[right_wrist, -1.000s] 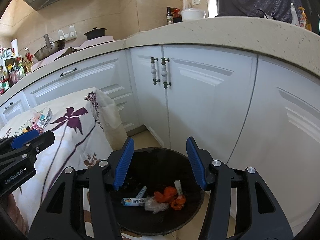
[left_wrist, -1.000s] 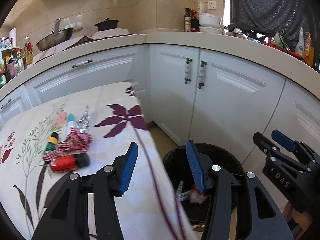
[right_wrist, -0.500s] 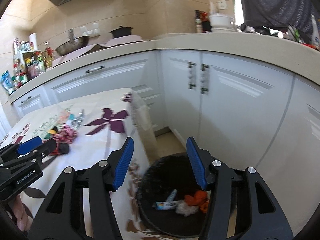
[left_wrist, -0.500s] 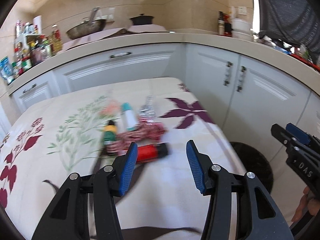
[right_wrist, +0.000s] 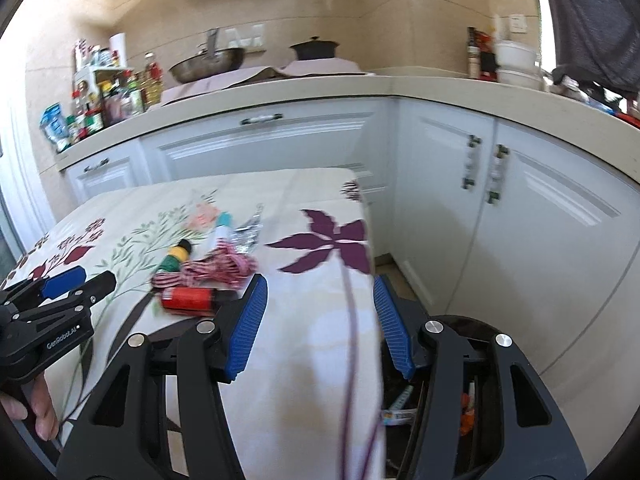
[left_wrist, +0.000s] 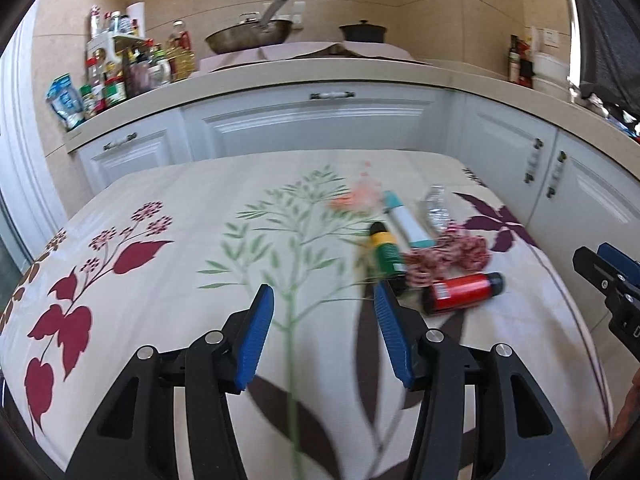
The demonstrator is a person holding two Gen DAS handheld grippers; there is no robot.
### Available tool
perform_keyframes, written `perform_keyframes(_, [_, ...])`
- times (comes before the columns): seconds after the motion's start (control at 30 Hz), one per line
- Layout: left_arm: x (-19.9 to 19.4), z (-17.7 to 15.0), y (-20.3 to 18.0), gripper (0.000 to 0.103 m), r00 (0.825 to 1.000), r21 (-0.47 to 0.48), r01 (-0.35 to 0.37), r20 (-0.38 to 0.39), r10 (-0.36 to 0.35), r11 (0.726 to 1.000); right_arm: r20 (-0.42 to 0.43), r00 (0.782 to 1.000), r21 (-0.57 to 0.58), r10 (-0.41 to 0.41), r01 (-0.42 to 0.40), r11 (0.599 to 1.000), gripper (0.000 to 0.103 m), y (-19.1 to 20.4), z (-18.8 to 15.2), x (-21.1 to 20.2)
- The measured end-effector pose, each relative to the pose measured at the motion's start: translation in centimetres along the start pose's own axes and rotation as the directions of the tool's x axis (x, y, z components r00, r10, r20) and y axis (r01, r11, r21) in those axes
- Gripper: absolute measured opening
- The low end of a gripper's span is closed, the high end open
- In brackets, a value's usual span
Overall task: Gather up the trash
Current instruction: 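Grasp the red bottle with the right gripper and lift it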
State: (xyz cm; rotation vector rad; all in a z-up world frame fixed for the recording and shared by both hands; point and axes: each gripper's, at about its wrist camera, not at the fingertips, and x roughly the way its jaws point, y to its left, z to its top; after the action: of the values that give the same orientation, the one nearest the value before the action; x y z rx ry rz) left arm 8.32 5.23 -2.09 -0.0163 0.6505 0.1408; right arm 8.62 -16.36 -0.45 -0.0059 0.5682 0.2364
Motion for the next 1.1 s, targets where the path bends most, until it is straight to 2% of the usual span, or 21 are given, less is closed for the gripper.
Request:
perform_keyframes(0.3, [0.6, -0.2, 4.1, 0.052, 0.999, -0.041, -0.036, -0.014, 0.035, 0.999, -0.069, 0.997, -0.056, 0.044, -0.048, 0.997, 0.055, 4.1, 0.4, 1.6])
perform_keyframes(0.37, [0.7, -0.1, 4.9, 0.052, 0.999, -0.051, -0.041, -0.016, 0.040, 0.998, -0.082, 0.996, -0.058, 0.046, -0.051, 0.997, 0.061, 4.7, 0.5, 1.8])
perform_keyframes(0.5, [1.0, -0.2, 6.2, 0.052, 0.999, -0.073, -0.044, -0.032, 0.042, 0.996, -0.116, 0.992, -0.067, 0.050, -0.058, 0.996, 0.063, 5.9, 0.8, 2.5])
perform_keyframes(0.63, [1.2, -0.2, 7.2, 0.055, 0.998, -0.082, -0.051, -0.043, 0.048, 0.995, -0.145, 0.989, -0.078, 0.043, -0.055, 0.995, 0.075, 6.9, 1.1, 3.3])
perform_keyframes(0.73, [1.3, -0.3, 7.8, 0.057, 0.997, -0.086, -0.051, -0.055, 0.047, 0.995, -0.174, 0.984, -0.077, 0.042, -0.056, 0.995, 0.080, 7.4, 1.3, 4.2])
perform_keyframes(1.1, [1.8, -0.4, 8.3, 0.062, 0.996, -0.095, -0.039, -0.080, 0.031, 0.995, -0.299, 0.953, -0.086, 0.040, -0.068, 0.994, 0.081, 8.5, 0.7, 6.9])
